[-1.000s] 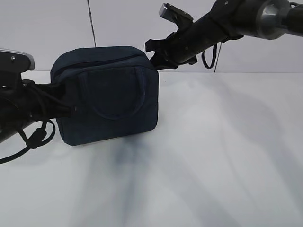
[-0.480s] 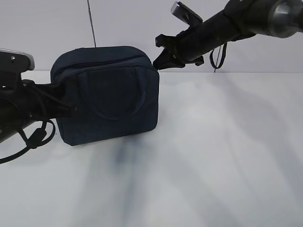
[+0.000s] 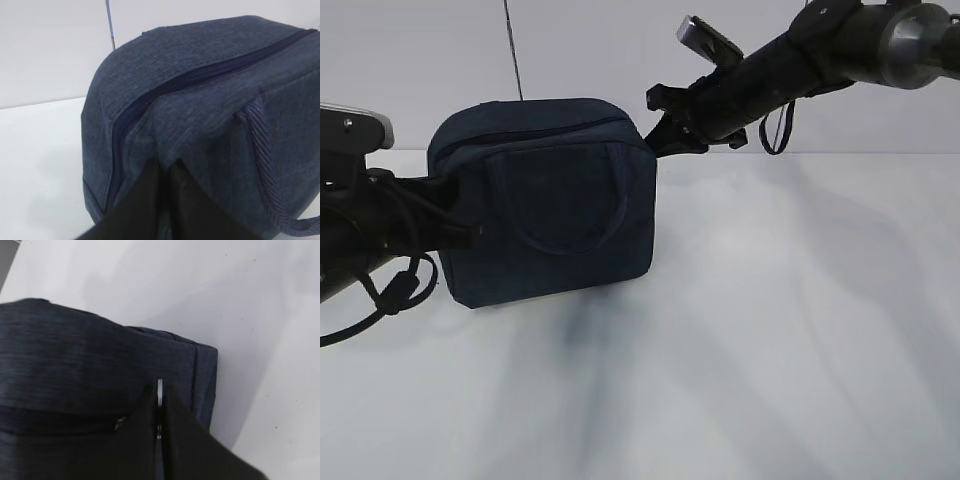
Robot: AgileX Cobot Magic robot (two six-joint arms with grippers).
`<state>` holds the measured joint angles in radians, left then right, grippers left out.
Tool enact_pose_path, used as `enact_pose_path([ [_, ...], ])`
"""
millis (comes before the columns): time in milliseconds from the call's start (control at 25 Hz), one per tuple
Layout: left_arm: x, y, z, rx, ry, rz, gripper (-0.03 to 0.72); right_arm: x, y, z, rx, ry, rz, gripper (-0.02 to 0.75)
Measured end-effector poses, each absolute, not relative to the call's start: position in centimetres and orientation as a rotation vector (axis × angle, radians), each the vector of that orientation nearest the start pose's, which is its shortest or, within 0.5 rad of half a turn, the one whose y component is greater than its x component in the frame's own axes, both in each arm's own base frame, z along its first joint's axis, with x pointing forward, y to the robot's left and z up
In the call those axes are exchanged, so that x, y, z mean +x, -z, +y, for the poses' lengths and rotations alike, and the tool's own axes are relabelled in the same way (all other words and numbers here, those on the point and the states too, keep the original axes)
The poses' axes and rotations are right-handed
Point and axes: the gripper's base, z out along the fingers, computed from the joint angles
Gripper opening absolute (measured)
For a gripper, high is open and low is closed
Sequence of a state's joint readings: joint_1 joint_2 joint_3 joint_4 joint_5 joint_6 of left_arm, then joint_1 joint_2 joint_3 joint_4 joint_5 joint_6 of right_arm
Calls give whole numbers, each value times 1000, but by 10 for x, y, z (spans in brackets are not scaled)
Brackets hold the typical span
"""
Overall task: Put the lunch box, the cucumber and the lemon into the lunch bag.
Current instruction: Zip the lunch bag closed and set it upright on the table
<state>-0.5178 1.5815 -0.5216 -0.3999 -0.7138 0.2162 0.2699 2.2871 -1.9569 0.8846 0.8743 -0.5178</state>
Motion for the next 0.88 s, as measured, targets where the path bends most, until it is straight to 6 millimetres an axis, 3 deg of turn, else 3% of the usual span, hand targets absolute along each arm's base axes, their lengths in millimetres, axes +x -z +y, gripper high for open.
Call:
enact_pose_path([
  [400, 259, -184, -121, 218, 182, 1851, 5, 479, -203, 187, -439, -938, 2441, 20],
  [600, 259, -184, -121, 218, 182, 1851, 5, 482, -178, 188, -425, -941, 2488, 20],
  [880, 259, -184, -121, 218, 183, 1853, 5, 484, -163, 188, -423, -939, 2508, 20],
])
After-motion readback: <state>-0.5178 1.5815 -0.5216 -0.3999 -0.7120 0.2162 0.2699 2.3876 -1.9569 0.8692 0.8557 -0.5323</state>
